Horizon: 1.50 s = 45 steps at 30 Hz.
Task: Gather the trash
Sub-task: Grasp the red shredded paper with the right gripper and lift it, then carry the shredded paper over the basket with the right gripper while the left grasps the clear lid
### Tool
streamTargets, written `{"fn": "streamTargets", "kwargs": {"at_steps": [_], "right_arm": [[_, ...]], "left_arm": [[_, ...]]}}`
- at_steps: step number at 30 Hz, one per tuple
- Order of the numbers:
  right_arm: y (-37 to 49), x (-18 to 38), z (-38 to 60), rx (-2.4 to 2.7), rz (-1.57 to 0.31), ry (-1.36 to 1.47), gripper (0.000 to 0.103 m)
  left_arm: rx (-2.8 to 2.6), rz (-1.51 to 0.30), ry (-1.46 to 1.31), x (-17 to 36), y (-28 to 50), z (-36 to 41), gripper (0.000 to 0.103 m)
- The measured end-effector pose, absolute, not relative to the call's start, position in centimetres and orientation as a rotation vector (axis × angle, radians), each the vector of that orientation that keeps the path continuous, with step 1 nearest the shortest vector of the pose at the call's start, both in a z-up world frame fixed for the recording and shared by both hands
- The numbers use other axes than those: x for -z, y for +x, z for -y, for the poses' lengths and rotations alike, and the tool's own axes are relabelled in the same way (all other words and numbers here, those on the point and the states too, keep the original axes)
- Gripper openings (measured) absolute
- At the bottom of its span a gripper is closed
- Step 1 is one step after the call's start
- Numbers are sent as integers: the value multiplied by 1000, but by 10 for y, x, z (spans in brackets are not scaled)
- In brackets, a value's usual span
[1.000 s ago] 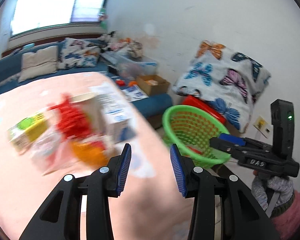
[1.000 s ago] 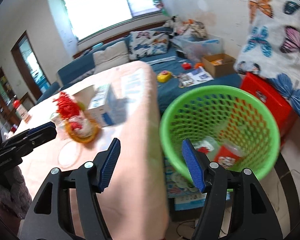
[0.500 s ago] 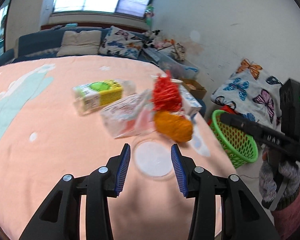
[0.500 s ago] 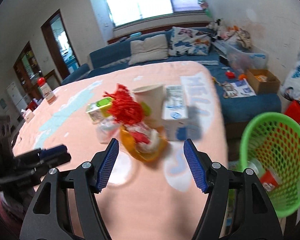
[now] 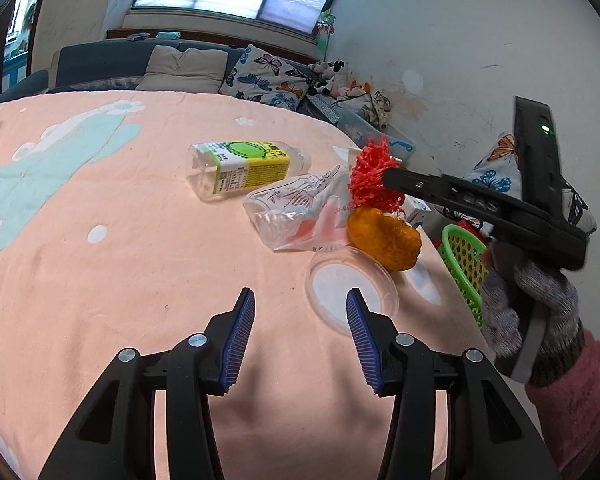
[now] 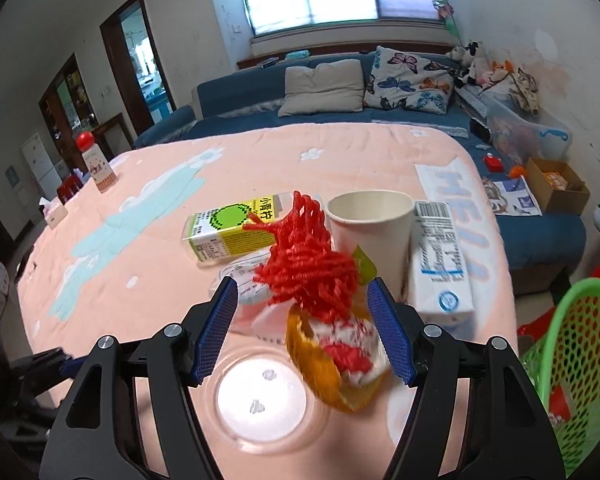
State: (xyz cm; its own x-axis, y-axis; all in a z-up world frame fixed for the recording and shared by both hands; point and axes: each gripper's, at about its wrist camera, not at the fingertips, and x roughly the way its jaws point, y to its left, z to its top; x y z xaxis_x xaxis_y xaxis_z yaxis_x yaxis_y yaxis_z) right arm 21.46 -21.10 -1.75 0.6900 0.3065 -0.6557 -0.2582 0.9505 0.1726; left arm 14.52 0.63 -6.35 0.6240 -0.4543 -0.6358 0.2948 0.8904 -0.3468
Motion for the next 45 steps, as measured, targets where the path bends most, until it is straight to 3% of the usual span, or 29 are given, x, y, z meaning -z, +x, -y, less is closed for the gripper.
{"fn": "streamTargets", "kwargs": {"at_steps": [13,18,26,36,45], "right_arm": [[242,30,205,-319,-780,82,67],[244,33,207,-312,-788,91,56],[232,23,218,-311,-752,103,52],[199,-5,246,-305,-676,119,52],[168,-12,288,-241,-638,144,52]], "left_arm": [[448,-810,-220,71,148,-1,46],[462,-818,-205,72,147,5,46],[486,-838,-170,70,153,22,46],[478,-908,-122,81,187,49,32],[440,-975,-89,98,211,62,26]]}}
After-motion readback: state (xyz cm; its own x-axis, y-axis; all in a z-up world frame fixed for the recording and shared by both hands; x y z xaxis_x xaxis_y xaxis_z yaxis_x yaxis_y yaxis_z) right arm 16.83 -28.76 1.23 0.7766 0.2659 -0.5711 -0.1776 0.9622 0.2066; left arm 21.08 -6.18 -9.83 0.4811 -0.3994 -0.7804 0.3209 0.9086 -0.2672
